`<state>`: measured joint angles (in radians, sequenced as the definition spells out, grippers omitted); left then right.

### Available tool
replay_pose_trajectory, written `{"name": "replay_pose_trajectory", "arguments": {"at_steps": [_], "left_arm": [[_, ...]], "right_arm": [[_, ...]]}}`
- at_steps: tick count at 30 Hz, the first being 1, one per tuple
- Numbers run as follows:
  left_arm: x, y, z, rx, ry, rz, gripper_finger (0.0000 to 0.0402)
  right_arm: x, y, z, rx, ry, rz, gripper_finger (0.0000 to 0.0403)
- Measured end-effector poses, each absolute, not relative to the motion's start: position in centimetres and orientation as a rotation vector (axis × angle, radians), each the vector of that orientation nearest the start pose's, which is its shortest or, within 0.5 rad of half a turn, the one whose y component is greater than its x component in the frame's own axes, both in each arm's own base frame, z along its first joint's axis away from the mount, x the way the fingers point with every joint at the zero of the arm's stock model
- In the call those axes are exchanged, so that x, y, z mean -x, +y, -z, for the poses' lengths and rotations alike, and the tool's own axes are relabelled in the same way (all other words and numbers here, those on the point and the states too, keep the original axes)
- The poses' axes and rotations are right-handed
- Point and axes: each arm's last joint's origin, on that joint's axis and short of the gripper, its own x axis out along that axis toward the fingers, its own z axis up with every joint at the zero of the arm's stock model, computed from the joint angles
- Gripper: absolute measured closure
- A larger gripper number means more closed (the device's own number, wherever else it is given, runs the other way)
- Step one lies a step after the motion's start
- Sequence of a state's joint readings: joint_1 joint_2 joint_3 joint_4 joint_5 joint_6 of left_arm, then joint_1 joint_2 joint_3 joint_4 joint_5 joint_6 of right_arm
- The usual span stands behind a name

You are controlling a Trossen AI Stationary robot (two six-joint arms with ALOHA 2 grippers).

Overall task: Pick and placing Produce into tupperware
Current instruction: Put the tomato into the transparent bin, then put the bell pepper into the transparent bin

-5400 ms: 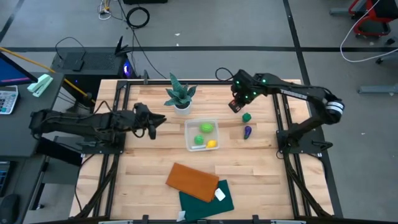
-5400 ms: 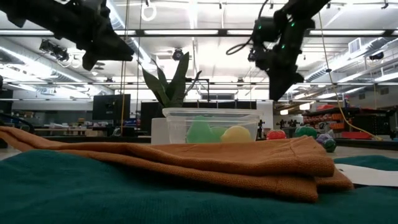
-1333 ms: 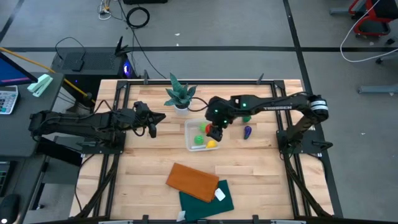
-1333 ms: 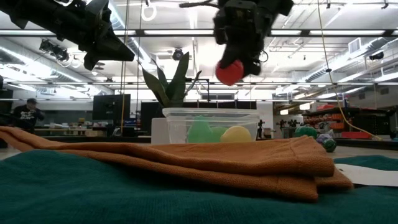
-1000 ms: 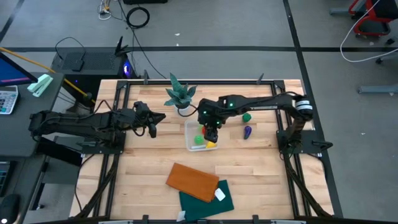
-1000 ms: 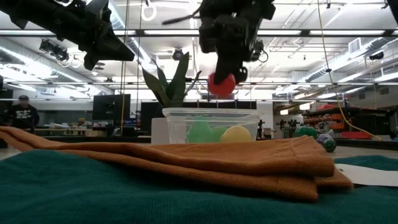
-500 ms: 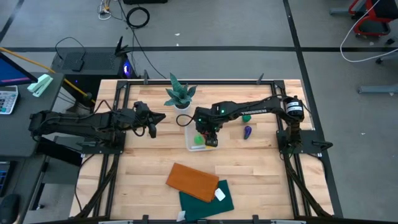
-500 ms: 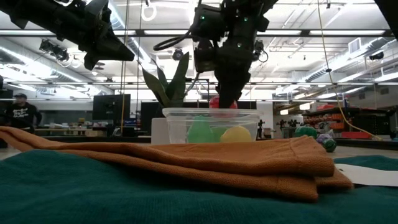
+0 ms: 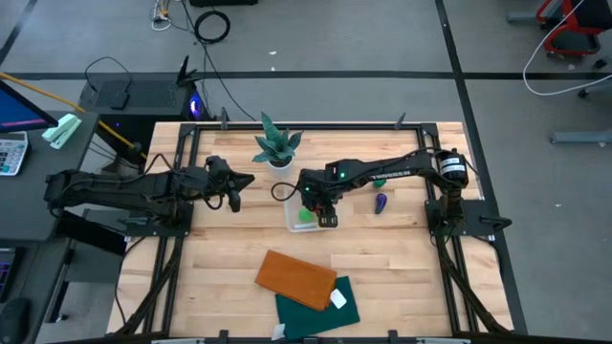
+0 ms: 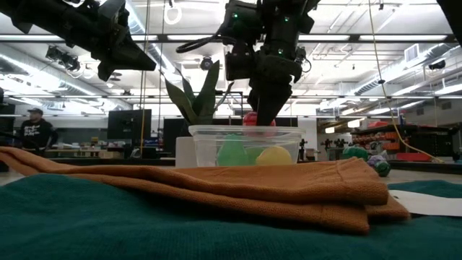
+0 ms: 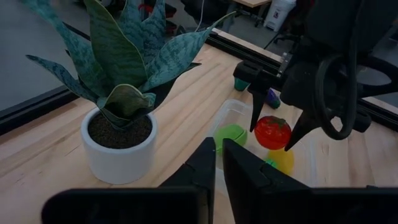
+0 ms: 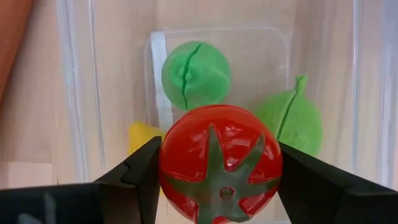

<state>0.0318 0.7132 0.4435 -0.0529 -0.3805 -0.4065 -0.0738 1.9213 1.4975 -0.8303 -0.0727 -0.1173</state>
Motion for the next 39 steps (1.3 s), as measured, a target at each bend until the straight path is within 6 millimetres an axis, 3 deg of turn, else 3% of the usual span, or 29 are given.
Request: {"name": "replay_pose_trajectory", "arguments": {"at_steps": [15, 22, 32, 39], "left_arm": [[-16.2, 1.6, -23.9, 0.34, 0.236, -0.467, 0.0367], [-16.2, 1.6, -23.9, 0.34, 0.235, -0.467, 0.0372], [-16.2, 1.6, -23.9, 0.34, 0.235, -0.467, 0.0363], [-16.2, 1.6, -23.9, 0.333, 0.236, -0.467, 0.0374]], "right_arm": [[-39.4, -2.1, -19.0, 0.035, 1.312, -0.083, 0.0185], [-39.4, -2.1, -19.0, 0.036, 1.314, -0.082, 0.0182], [-39.3, -2.0, -19.1, 0.034, 1.317, -0.081, 0.0134], [-38.9, -2.0, -19.8, 0.032, 1.327, -0.079, 0.0135]]}}
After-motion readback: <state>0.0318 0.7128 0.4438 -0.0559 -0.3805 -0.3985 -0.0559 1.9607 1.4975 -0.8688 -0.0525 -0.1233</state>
